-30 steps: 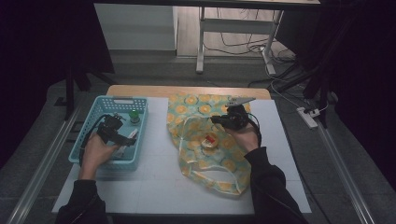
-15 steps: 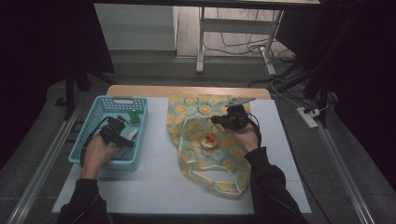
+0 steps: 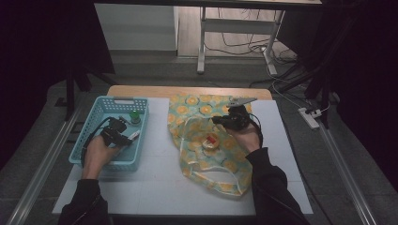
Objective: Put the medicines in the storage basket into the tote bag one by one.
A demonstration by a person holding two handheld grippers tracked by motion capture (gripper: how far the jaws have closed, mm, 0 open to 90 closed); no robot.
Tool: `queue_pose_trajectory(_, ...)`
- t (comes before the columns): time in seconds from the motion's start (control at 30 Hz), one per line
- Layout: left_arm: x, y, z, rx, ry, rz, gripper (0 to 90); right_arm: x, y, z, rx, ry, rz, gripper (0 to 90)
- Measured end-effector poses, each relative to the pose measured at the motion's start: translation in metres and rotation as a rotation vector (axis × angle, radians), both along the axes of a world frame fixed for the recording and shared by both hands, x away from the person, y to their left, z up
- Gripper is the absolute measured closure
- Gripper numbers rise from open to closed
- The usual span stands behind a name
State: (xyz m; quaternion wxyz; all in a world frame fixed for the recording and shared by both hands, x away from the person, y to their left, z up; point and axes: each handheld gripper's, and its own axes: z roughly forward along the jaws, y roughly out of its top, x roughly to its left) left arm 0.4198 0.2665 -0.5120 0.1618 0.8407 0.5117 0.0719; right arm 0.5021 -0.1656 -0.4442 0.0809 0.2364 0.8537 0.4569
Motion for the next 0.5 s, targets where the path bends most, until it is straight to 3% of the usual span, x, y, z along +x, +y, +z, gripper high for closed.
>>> queue_pose_trajectory(0.1, 0.0, 0.0, 0.001, 0.013, -0.01, 0.011, 72.4, 0.0, 0.0, 0.0, 0.0, 0.0, 0.0, 90.0)
queue_pose_trajectory(0.27, 0.0, 0.003, 0.005, -0.011, -0.021, 0.038, 72.5, 0.0, 0.0, 0.0, 0.0, 0.001, -0.001, 90.0)
queue_pose_trajectory(0.5, -0.003, 0.007, 0.013, -0.048, -0.068, 0.075, 72.7, 0.0, 0.0, 0.0, 0.002, 0.0, 0.0, 90.0)
